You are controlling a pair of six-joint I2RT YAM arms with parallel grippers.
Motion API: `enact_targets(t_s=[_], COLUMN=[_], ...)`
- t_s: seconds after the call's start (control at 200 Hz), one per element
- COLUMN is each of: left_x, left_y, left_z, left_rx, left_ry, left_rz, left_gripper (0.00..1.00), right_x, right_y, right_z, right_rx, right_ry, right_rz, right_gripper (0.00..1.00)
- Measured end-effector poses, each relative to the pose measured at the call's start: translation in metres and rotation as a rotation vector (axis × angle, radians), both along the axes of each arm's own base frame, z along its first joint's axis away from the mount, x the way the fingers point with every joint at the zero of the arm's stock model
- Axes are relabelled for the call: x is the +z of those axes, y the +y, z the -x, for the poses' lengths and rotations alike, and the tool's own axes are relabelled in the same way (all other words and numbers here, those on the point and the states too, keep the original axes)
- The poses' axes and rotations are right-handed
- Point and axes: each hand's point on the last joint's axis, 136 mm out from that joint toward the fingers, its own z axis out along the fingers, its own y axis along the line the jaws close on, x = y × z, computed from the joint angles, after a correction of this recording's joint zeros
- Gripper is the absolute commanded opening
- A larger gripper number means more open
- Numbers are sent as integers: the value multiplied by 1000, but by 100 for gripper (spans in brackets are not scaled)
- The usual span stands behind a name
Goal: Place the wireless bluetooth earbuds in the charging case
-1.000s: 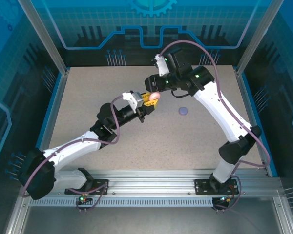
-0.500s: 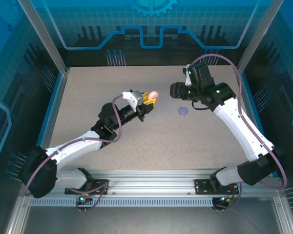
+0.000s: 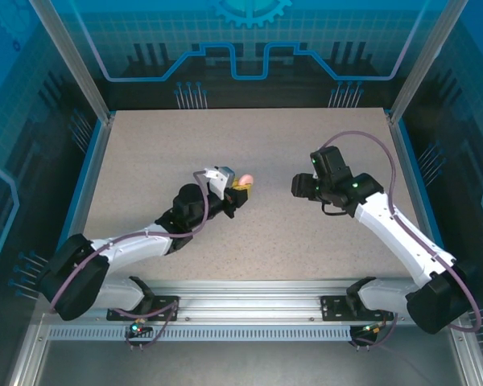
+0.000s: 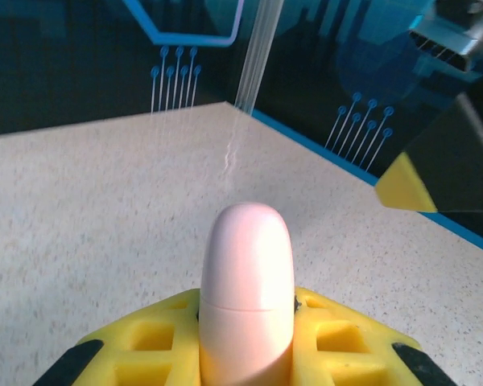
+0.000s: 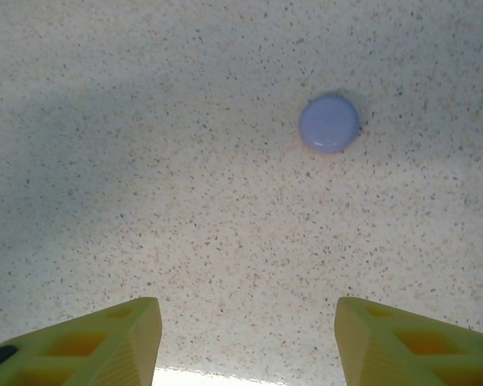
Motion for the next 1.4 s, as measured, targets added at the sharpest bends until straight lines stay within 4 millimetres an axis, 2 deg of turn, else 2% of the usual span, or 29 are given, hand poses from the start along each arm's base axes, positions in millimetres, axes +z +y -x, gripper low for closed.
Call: enact_targets(t_s=[0.13, 0.405, 0.76, 0.97, 1.075, 1.241, 1.401], left_x=[-20, -74, -98, -125, -130, -137, -156], left_y=[1, -4, -34, -42, -46, -41, -27], left_z=[-5, -20, -68, -81, -86, -89, -92], left_rx=[29, 89, 154, 203, 223, 267, 326], left_ry=[77, 259, 396, 528, 584, 663, 751], left_rz=[0, -38, -9, -25, -37, -37, -41], left_gripper=[0, 0, 0, 0, 0, 2, 3], right_x=[-9, -3, 4, 11, 12, 13, 13], right_y=[-1, 0, -2, -3, -3, -3, -3], right_z=[2, 0, 3, 5, 5, 6, 6], right_rx=[-4, -5, -5, -6, -5, -5, -5], right_ry=[8, -29, -55, -75, -79, -80, -80], right_rz=[0, -18, -29, -39, -40, -41, -41], right_gripper=[60, 60, 60, 60, 60, 60, 60])
